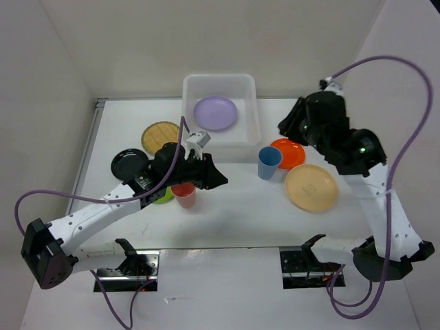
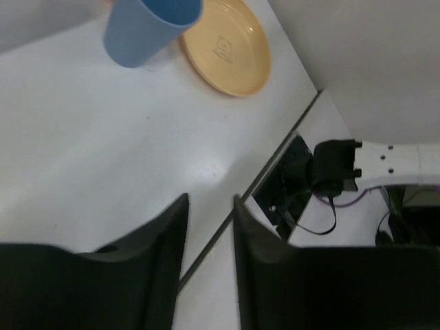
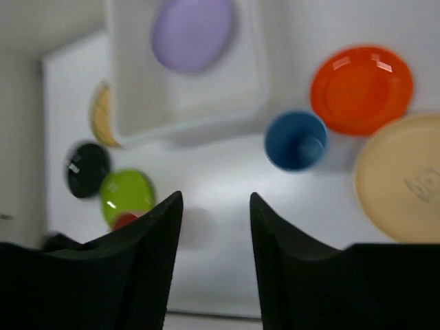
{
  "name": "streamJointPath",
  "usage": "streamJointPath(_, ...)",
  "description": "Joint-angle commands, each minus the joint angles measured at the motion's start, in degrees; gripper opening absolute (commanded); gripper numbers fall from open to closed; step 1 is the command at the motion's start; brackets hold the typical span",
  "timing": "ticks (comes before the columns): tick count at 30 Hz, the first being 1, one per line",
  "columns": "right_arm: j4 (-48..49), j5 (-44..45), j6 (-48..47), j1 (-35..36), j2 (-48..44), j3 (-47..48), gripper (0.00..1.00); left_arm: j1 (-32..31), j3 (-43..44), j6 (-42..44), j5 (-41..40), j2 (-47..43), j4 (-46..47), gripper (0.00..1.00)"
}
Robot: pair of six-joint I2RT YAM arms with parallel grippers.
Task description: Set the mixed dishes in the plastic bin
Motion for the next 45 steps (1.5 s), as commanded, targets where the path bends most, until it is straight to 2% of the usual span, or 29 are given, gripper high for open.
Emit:
streamJointPath(1, 9.1, -5.6, -1.0, 0.3, -4.8, -15.1, 0.54, 0.1, 2.7, -0.2, -8.9, -5.0, -5.6, 0.43)
streamJointPath(2, 11.3, -6.2, -1.0, 0.3, -5.8, -20.3, 0.64, 0.1, 3.6, -0.2, -10.5, -7.5, -8.0, 0.48)
streamJointPath(3, 12.1, -6.2, -1.0, 0.3, -6.6, -22.5, 0.71, 0.1, 4.7, 1.3, -11.8, -8.7, -10.5, 0.5)
streamJointPath(4, 12.8, -6.9, -1.0, 0.3, -7.9, -24.4, 0.77, 0.1, 6.1, 1.9, -14.5, -9.9, -16.8, 0.5)
streamJointPath(6, 14.5, -6.9, -1.0, 0.3, -8.6, -29.1, 0.77, 0.1, 9.1, 2.5, -18.7, -13.2, -22.9, 0.54)
streamJointPath(7, 14.5, -6.9, -0.5, 0.3, -8.6, -30.5, 0.73, 0.1, 9.1, 2.5, -23.7, -14.7, -27.1, 0.55)
streamJointPath(10, 16.6, -5.4, -0.5, -0.3, -7.9, -35.7, 0.62, 0.1, 8.3, 2.5, -31.7, -20.1, -31.4, 0.58)
streamJointPath(13, 17.7, -4.6, 0.1, -0.3, -6.6, -37.8, 0.64, 0.6, 7.7, 3.1, -36.5, -19.2, -36.2, 0.66)
streamJointPath(17, 18.3, -4.6, 0.1, -0.3, -6.6, -39.1, 0.66, 2.1, 7.0, 2.5, -41.3, -16.5, -43.2, 0.7)
streamJointPath(20, 18.9, -4.6, 0.1, -0.3, -7.1, -40.2, 0.66, 3.5, 6.4, 3.7, -39.1, -16.5, -41.8, 0.7)
streamJointPath(26, 18.9, -5.1, 0.7, -0.3, -7.1, -40.2, 0.66, 5.4, 5.7, 5.1, -33.8, -11.0, -40.2, 0.7)
streamJointPath(33, 19.4, -5.1, 0.1, -0.3, -7.1, -40.8, 0.66, 10.2, 3.4, 8.0, -32.6, -3.2, -36.7, 0.67)
streamJointPath(34, 19.9, -5.1, 0.1, -0.3, -7.1, -40.8, 0.66, 11.7, 3.4, 8.0, -31.8, -2.3, -35.5, 0.65)
streamJointPath(38, 20.4, -5.7, 0.1, -0.3, -7.1, -41.5, 0.66, 15.4, 2.2, 10.7, -27.5, 1.1, -32.7, 0.43)
streamJointPath(45, 21.0, -6.2, 0.1, -0.8, -7.1, -42.0, 0.66, 17.2, 1.1, 13.0, -22.1, 7.1, -31.1, 0.38)
